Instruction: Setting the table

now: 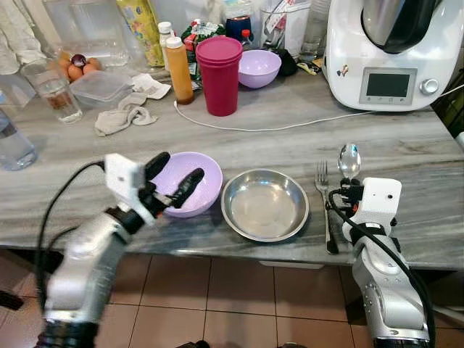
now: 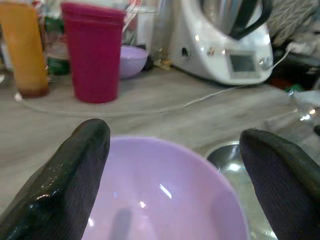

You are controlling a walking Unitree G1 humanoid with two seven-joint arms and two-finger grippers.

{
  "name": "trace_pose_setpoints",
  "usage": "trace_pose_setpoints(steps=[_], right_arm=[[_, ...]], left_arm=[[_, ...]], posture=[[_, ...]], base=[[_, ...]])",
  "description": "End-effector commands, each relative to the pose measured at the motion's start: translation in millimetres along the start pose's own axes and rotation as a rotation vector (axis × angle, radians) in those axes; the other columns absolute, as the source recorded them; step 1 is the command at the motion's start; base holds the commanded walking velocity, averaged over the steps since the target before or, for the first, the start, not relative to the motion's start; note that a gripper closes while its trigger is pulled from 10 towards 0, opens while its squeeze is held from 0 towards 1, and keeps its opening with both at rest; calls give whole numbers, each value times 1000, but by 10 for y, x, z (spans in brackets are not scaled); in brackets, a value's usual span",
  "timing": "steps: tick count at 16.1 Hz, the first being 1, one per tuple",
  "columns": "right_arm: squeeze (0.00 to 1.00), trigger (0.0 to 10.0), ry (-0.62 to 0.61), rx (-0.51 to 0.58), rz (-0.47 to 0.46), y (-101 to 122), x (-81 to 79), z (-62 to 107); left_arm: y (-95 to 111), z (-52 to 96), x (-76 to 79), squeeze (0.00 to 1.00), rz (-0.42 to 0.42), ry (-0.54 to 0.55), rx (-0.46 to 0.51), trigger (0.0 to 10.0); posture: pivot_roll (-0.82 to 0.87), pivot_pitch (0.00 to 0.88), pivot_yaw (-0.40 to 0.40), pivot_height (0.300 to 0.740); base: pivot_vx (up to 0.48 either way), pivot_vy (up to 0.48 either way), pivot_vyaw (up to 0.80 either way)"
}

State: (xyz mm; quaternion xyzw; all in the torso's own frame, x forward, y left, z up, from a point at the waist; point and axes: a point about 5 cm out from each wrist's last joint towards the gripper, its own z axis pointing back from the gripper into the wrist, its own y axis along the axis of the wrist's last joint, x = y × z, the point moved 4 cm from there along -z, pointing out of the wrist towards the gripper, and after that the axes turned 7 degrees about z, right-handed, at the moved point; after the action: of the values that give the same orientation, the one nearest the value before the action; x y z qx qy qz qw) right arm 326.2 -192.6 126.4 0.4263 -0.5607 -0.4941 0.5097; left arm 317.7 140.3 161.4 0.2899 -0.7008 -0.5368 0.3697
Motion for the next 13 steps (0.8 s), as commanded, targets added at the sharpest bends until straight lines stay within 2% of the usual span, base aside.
trace_pose_setpoints(steps=[1, 3, 7, 13], right_arm=[[0, 10000, -11, 22, -2, 50, 7, 16], [0, 10000, -10, 17, -7, 42, -1, 8], [0, 10000, -10, 21, -3, 55, 2, -7], [0, 10000, -15, 18, -3, 48, 7, -5]], left_arm=[[-66, 41, -8, 0, -39, 43, -18, 10000], [-155, 31, 54, 0, 4, 61, -29, 10000], [-158, -17, 78, 0, -7, 73, -20, 10000], [-106, -39, 46, 0, -7, 93, -4, 10000]], posture=[[-207, 113, 53, 740], [-208, 112, 51, 740], [-209, 107, 45, 740], [-210, 110, 48, 740]], base=[[0, 0, 0], [0, 0, 0], [0, 0, 0], [0, -304, 0]])
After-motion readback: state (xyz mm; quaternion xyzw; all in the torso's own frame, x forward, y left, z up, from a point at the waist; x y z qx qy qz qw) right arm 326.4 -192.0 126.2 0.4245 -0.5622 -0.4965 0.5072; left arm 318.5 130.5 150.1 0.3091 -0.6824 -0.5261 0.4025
